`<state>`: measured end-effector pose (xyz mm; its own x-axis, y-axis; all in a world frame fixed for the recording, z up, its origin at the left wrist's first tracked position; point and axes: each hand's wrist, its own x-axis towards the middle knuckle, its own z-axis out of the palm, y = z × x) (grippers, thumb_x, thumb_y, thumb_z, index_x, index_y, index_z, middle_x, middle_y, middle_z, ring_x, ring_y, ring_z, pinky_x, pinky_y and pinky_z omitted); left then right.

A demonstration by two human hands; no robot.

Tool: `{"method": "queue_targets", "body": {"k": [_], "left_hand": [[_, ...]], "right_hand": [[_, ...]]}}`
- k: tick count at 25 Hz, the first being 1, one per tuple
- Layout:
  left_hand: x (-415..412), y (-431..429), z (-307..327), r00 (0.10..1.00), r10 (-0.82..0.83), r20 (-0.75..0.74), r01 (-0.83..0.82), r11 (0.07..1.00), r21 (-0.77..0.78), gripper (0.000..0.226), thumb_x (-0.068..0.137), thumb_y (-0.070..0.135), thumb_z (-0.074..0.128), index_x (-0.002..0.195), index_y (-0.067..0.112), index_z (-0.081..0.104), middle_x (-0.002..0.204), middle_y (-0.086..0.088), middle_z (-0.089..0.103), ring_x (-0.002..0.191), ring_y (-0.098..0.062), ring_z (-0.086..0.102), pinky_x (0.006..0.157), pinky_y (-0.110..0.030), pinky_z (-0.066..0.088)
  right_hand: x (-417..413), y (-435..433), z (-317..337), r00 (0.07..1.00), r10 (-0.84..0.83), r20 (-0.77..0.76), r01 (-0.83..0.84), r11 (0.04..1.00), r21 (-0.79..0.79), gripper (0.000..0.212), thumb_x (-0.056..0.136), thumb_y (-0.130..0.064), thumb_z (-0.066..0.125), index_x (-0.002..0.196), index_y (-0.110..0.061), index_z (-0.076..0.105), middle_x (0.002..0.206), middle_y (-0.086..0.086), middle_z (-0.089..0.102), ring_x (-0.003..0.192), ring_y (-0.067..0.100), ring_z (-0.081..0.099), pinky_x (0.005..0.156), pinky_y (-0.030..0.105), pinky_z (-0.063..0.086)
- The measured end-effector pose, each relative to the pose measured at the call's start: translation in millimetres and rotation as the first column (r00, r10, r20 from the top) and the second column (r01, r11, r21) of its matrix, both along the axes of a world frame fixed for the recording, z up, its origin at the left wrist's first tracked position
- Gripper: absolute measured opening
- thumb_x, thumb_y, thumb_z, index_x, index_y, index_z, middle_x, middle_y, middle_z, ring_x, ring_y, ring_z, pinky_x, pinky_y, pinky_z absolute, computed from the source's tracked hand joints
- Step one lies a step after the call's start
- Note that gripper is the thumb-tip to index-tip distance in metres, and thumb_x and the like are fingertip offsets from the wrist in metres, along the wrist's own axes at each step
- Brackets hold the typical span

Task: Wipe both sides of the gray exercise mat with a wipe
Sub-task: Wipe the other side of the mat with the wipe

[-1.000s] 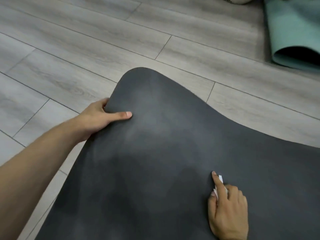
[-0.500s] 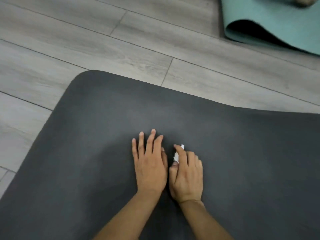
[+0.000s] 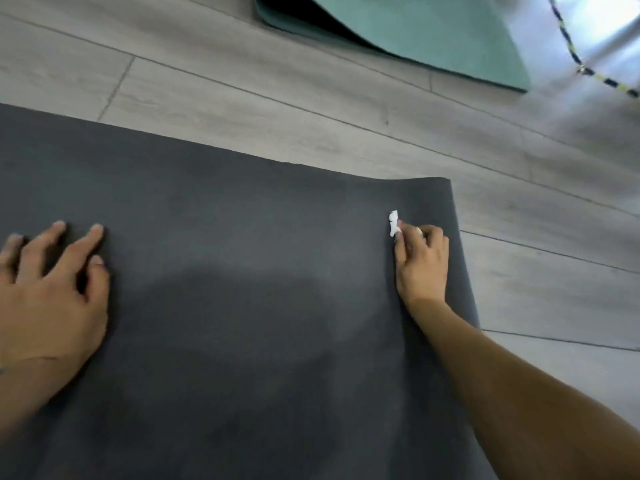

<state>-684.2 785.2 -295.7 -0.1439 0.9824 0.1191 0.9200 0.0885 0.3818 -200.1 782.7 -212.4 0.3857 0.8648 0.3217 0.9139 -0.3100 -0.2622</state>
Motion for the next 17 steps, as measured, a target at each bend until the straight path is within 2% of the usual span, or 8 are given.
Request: {"method": "queue_targets", "body": {"k": [3,5,6,8,11,13,15,17], "left_hand": [[11,6,0,1.000,-0.010,0.003,0.010,1.000,0.002,0.052,0.100,0.037,0.036,0.149,0.021,0.045,0.161,-0.004,0.036,0.145,-0.035,0.037,0.117,-0.062,0.030],[86,4,43,1.000,0.027,-0.015,-0.027,1.000,0.002,0.049,0.093,0.018,0.043,0.140,0.008,0.049,0.151,-0.015,0.043,0.136,-0.043,0.041,0.111,-0.063,0.034],[141,-4,65,0.994,-0.097,-0.045,0.098,0.994,0.041,0.048,0.092,0.018,0.045,0.138,0.009,0.052,0.150,-0.017,0.046,0.136,-0.044,0.042,0.113,-0.061,0.032],[246,-16,90,0.885,-0.449,-0.121,0.448,0.893,-0.035,0.056,0.095,0.035,0.042,0.147,0.019,0.049,0.157,-0.010,0.043,0.145,-0.039,0.037,0.120,-0.060,0.023],[307,-5,77,0.866,-0.451,-0.216,0.412,0.888,-0.202,0.065,0.094,0.056,0.034,0.157,0.037,0.033,0.166,0.000,0.029,0.153,-0.034,0.023,0.122,-0.063,0.008],[303,-1,69,0.876,-0.409,-0.256,0.366,0.909,-0.200,0.067,0.092,0.059,0.033,0.157,0.039,0.032,0.166,0.002,0.028,0.154,-0.032,0.022,0.122,-0.063,0.009],[303,-3,69,0.856,-0.404,-0.323,0.367,0.914,-0.173,0.068,0.092,0.059,0.034,0.157,0.040,0.033,0.166,0.002,0.029,0.153,-0.032,0.023,0.122,-0.063,0.010],[306,-3,70,0.852,-0.425,-0.305,0.391,0.905,-0.168,0.068,0.091,0.058,0.036,0.157,0.039,0.033,0.166,0.002,0.029,0.153,-0.033,0.024,0.122,-0.062,0.010]], "right_hand": [[2,0,-21,0.995,-0.003,-0.099,0.007,0.999,0.043,0.021,0.100,-0.029,0.050,0.111,-0.024,0.066,0.104,0.002,0.052,0.088,0.021,0.046,0.086,0.036,0.044],[6,4,-18,0.991,-0.005,-0.136,0.017,0.996,0.083,0.021,0.100,-0.027,0.049,0.114,-0.021,0.063,0.105,0.001,0.055,0.088,0.020,0.047,0.084,0.033,0.044],[11,7,-17,0.986,-0.018,-0.163,0.036,0.994,0.105,0.020,0.100,-0.026,0.049,0.114,-0.019,0.061,0.106,0.001,0.057,0.087,0.020,0.047,0.084,0.034,0.043],[14,7,-16,0.983,-0.019,-0.185,0.043,0.991,0.125,0.014,0.100,-0.021,0.050,0.107,-0.015,0.059,0.103,0.002,0.057,0.086,0.021,0.048,0.082,0.038,0.044],[12,6,-18,0.994,0.026,-0.106,-0.012,0.991,0.132,0.009,0.096,-0.018,0.054,0.098,-0.016,0.063,0.101,0.003,0.055,0.086,0.022,0.048,0.079,0.039,0.042],[15,8,-12,1.000,0.004,0.009,-0.005,0.994,0.109,0.008,0.093,-0.019,0.058,0.096,-0.019,0.065,0.105,0.004,0.054,0.091,0.023,0.048,0.082,0.038,0.038],[13,4,-1,0.984,0.026,0.175,-0.022,0.999,-0.025,0.011,0.090,-0.020,0.061,0.100,-0.021,0.066,0.109,0.004,0.054,0.099,0.024,0.047,0.088,0.040,0.033],[15,-2,5,0.954,0.146,0.261,-0.108,0.982,-0.155,0.024,0.083,-0.012,0.064,0.107,-0.016,0.066,0.102,0.005,0.054,0.092,0.027,0.048,0.083,0.039,0.035]]}}
